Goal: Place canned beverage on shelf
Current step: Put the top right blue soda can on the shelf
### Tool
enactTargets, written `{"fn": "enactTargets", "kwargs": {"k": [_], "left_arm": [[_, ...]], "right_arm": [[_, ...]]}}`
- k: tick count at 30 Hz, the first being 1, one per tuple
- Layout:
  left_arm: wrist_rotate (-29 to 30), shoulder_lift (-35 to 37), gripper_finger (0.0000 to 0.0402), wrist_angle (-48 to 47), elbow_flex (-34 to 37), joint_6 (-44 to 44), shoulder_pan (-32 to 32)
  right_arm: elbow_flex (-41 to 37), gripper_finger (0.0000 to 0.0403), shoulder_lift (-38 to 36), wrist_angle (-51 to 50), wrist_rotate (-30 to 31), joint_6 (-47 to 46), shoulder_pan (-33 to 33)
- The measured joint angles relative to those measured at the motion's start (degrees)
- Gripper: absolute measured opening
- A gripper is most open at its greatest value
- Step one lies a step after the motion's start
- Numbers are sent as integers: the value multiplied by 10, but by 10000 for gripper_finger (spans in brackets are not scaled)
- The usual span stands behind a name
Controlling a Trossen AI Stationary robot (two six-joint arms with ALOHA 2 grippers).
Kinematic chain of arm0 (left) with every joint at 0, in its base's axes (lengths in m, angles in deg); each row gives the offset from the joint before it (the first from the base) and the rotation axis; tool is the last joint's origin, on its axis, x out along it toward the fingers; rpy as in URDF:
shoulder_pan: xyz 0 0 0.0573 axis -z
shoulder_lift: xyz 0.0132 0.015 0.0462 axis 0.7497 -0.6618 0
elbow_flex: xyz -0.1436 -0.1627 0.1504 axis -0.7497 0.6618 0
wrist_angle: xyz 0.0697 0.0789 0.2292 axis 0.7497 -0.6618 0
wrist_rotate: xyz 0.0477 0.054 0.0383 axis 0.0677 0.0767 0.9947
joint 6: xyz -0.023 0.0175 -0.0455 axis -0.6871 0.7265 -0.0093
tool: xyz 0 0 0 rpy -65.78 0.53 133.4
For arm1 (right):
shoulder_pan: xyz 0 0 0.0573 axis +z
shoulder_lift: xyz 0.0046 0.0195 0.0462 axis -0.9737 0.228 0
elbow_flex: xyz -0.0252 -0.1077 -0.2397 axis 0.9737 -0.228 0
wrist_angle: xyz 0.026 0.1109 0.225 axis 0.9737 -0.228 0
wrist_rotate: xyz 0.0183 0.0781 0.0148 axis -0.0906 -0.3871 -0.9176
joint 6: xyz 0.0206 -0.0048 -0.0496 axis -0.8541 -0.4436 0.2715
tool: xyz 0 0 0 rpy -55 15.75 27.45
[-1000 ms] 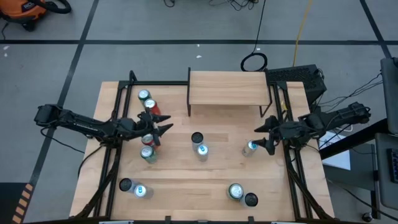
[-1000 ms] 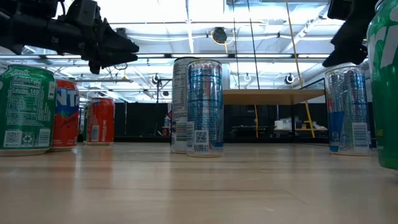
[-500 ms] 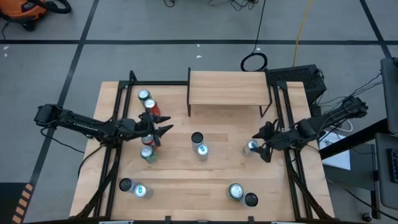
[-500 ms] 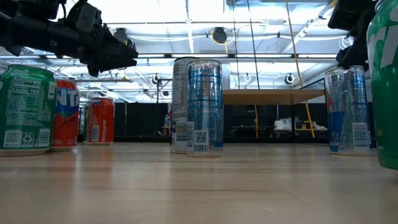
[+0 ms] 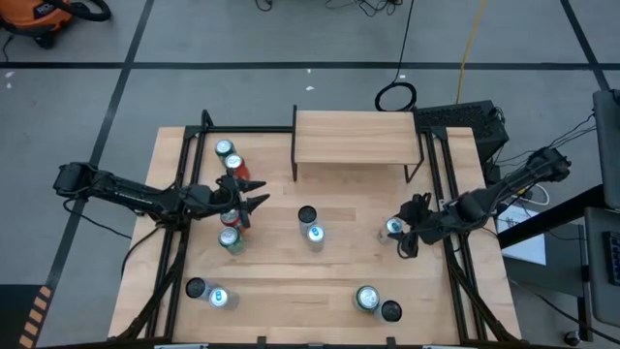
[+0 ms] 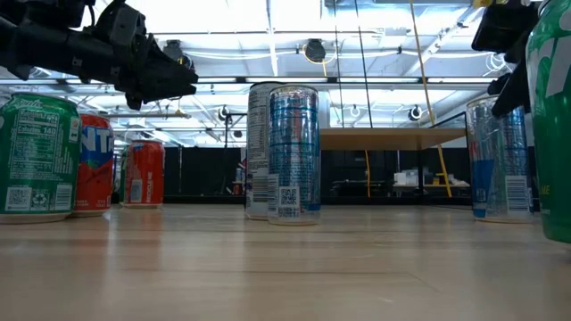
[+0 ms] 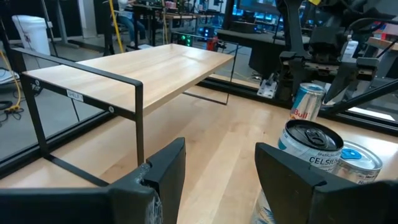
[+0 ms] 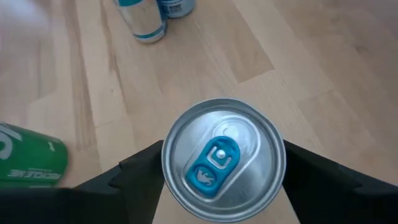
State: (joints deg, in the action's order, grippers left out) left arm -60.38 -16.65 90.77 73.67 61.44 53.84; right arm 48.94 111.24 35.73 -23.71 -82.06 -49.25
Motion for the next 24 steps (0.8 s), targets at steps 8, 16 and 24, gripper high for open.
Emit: {"fn": "enactTargets", "kwargs": {"k": [8, 16, 24], "left_arm": [[1, 0, 193, 7, 0, 0, 0], [1, 0, 193, -37, -55, 17, 0], [-2, 0, 217, -120, -148, 75, -22]], "right_arm": [[0, 222, 5, 1, 12, -6, -1], [58, 222, -6, -21, 28, 28, -15], [205, 223, -2, -113, 83, 121, -72]]}}
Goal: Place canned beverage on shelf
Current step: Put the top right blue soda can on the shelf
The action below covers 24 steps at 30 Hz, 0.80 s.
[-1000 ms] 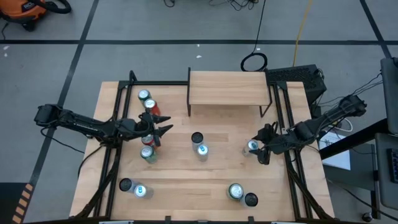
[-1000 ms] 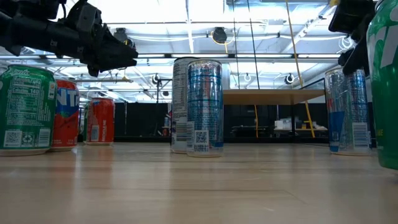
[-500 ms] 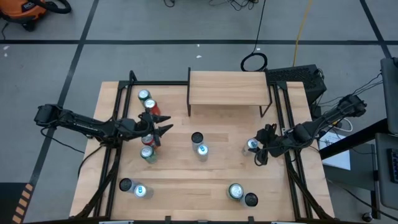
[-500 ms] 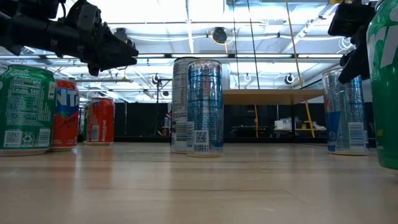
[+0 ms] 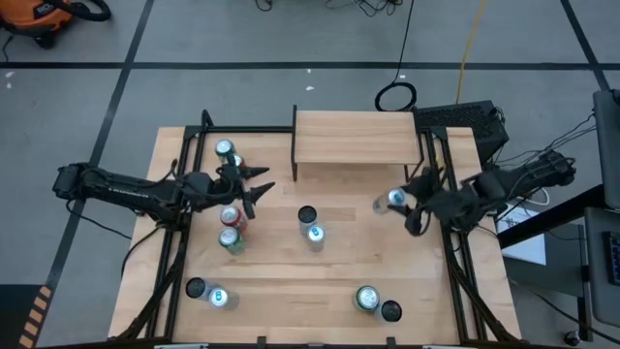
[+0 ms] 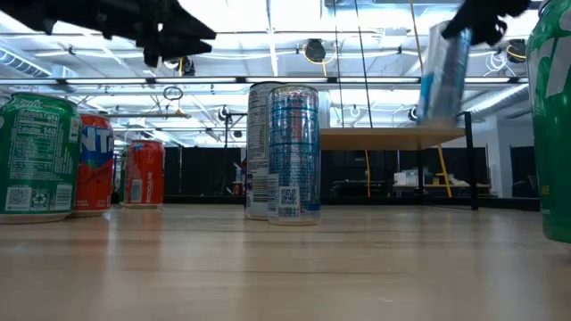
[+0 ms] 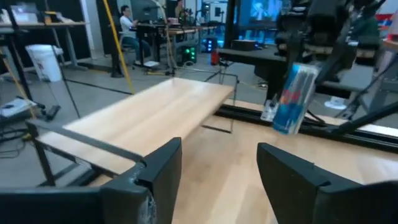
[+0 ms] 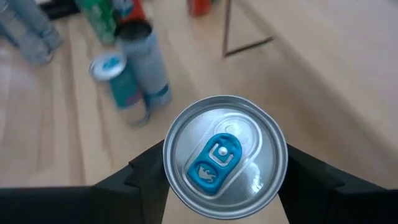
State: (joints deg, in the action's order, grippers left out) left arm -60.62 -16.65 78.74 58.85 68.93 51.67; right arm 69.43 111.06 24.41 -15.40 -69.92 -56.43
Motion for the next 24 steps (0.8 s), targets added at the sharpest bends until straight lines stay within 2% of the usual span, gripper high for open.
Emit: {"fn": "enactTargets", "kwargs": {"k": [5, 9, 14, 19, 24], "left_arm": [[-46, -3, 245, -30, -34, 16, -39], [-120, -24, 259, -28, -57, 16, -76], [-180, -89, 261, -23, -104, 22, -105], [-188, -162, 261, -15, -155, 65, -110], [-227, -223, 261, 5, -199, 76, -114]], "right_arm": [[71, 223, 3, -8, -2, 70, -45], [115, 223, 19, -11, -19, 113, -78], [150, 224, 56, -4, -59, 157, -111], [166, 225, 97, 27, -121, 205, -129], [187, 225, 115, 36, -140, 256, -147]]}}
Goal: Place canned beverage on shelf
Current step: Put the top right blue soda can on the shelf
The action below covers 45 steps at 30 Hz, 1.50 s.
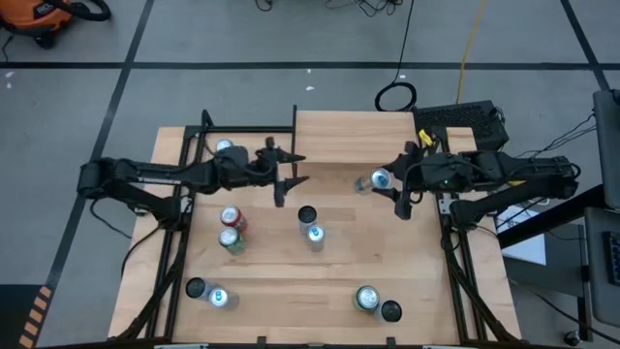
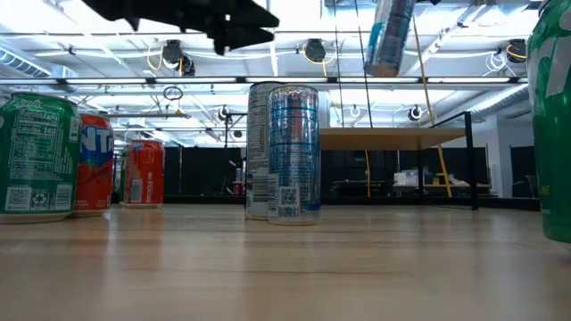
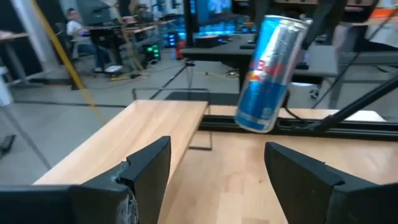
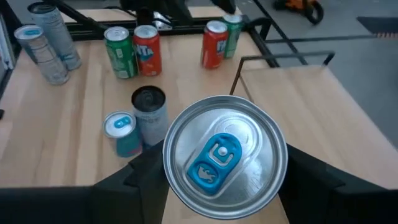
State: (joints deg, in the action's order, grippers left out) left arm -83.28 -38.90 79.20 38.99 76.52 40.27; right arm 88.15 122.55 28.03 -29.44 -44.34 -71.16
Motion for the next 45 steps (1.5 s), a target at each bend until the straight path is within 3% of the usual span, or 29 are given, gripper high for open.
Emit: {"fn": "enactTargets", "kwargs": {"k": [11, 26, 45], "left_arm": [[-191, -122, 261, 0, -110, -16, -31], [-383, -230, 261, 0, -197, -16, -34], [-421, -272, 261, -42, -252, -61, -33]], "right_arm": [[42, 226, 41, 24, -192, 96, -68], [42, 226, 92, 51, -360, 174, -116], [42, 226, 114, 85, -422, 247, -143]]}}
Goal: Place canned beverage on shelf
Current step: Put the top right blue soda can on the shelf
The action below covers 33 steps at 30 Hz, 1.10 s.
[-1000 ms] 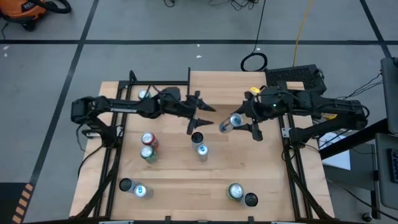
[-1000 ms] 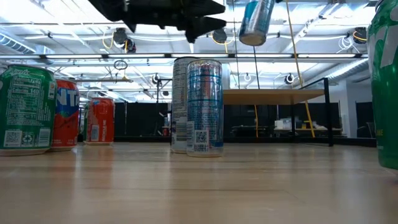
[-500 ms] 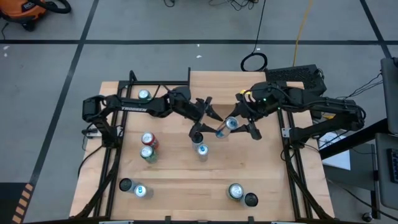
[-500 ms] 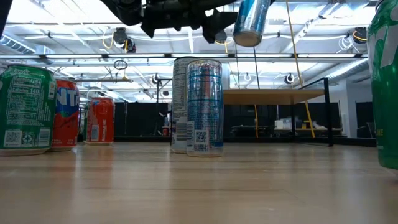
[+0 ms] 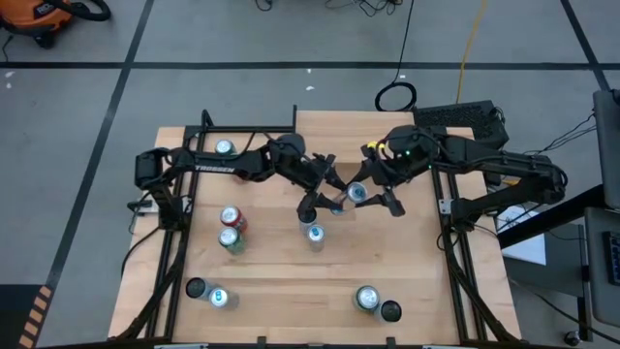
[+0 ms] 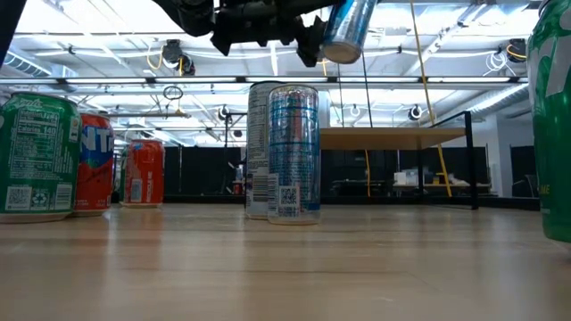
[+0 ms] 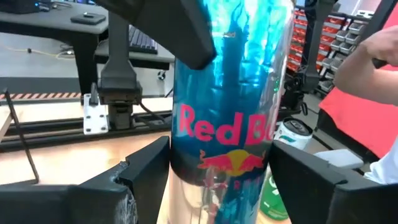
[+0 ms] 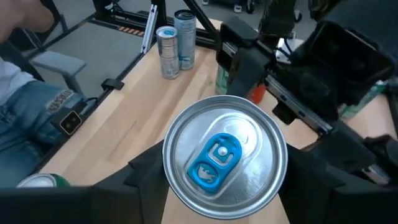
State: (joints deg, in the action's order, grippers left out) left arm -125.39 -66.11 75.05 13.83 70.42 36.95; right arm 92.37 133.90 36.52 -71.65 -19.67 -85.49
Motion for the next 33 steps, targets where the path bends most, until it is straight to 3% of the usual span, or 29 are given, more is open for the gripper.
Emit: {"fn": "enactTargets", "kwargs": {"k": [14, 23, 33], "left_arm": [[-6, -1, 261, 13, -1, 31, 13], [17, -1, 227, 14, -1, 62, 16], [39, -1, 221, 19, -1, 72, 16]], "right_arm": [[0, 226, 8, 36, -30, 45, 0], [0, 229, 9, 35, -27, 46, 0], [0, 269, 7, 36, 9, 23, 1]]}}
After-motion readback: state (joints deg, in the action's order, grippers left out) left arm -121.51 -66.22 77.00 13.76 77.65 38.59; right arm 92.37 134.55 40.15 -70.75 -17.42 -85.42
